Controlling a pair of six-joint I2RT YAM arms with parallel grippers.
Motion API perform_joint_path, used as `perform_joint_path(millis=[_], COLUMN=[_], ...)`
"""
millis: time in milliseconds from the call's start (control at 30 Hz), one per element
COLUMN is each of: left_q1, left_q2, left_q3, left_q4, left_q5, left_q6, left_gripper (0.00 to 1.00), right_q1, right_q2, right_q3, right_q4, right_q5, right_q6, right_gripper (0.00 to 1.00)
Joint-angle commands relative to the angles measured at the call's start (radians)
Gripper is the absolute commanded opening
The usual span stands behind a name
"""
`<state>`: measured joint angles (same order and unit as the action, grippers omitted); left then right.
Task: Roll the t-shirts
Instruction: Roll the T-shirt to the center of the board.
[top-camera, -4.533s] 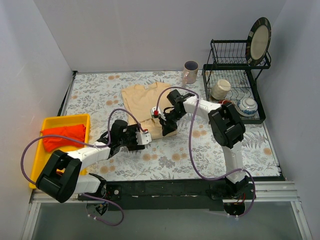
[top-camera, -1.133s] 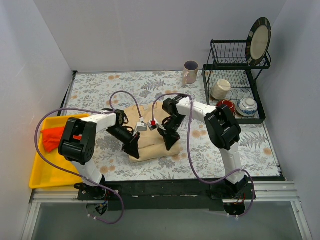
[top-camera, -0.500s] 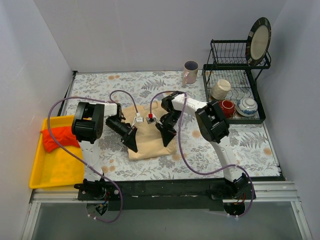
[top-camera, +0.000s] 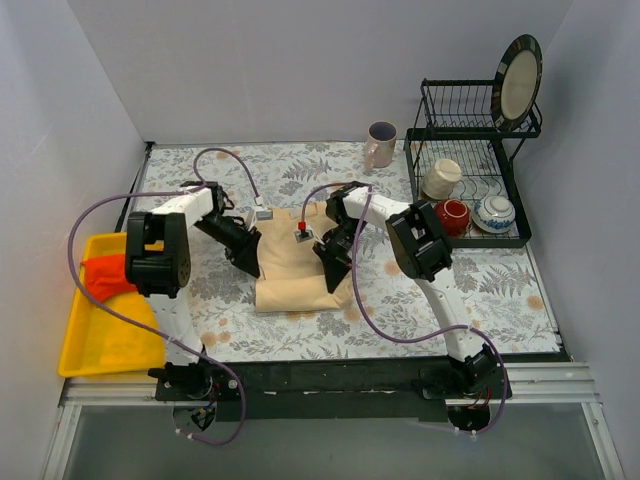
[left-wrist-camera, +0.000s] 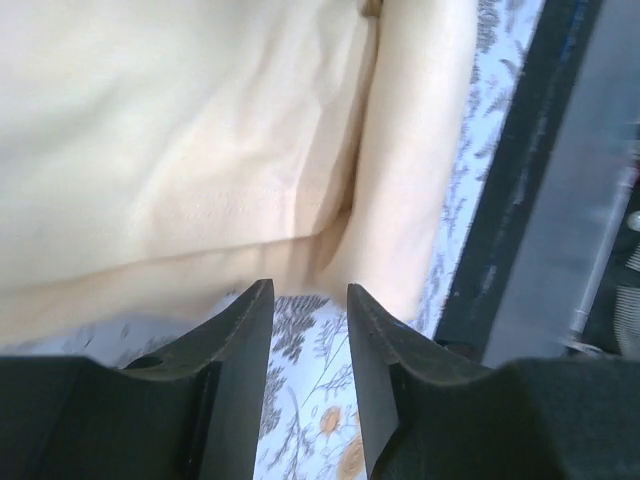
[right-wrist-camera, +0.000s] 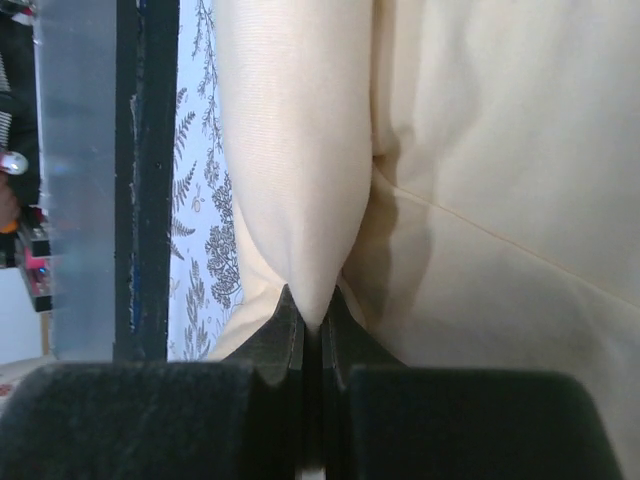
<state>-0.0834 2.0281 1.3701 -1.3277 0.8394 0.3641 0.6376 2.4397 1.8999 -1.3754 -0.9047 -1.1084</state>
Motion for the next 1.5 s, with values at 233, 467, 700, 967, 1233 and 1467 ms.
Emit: perform_joint_path(millis=[233,467,700,967,1233,1467], left_q1=[-0.183,-0.409,-0.427,-0.434,-0.435,-0.435], left_q2=[-0.763,-1.152,-1.048,-1.065,-1.151,-1.077], left_q3=[-0.44,-0.859,-0.893,-0.878,-0.859,-0.905], left_q4=[0.487,1.055,1.062,1.05,0.897,0.904], left_q5=[-0.132,-0.388,-0.358,-0.333,-0.27,-0.263], left_q6=[-0.117,-0.102,-0.097,-0.123,-0.137,-0.122], left_gripper=[0.48,0.6,0.61,0.58,0.59,0.62], right_q1=[-0.021,-0.021,-0.021,-0.022,-0.021,-0.021], right_q2=[0.108,0.133,0.134,0.13,0.13,0.113], right_q3=[0.034,0.05,0.033,0.033,0.03,0.022], right_q4=[0.135,0.139,0.127,0.128,0.13,0.118], right_q5=[0.135,0.148,0.135,0.132,0.138,0.125], right_q6=[0.099,0.121,0.114,0.113,0.119,0.105], right_gripper=[0.02,0.02,0.02,0.02,0.02,0.02])
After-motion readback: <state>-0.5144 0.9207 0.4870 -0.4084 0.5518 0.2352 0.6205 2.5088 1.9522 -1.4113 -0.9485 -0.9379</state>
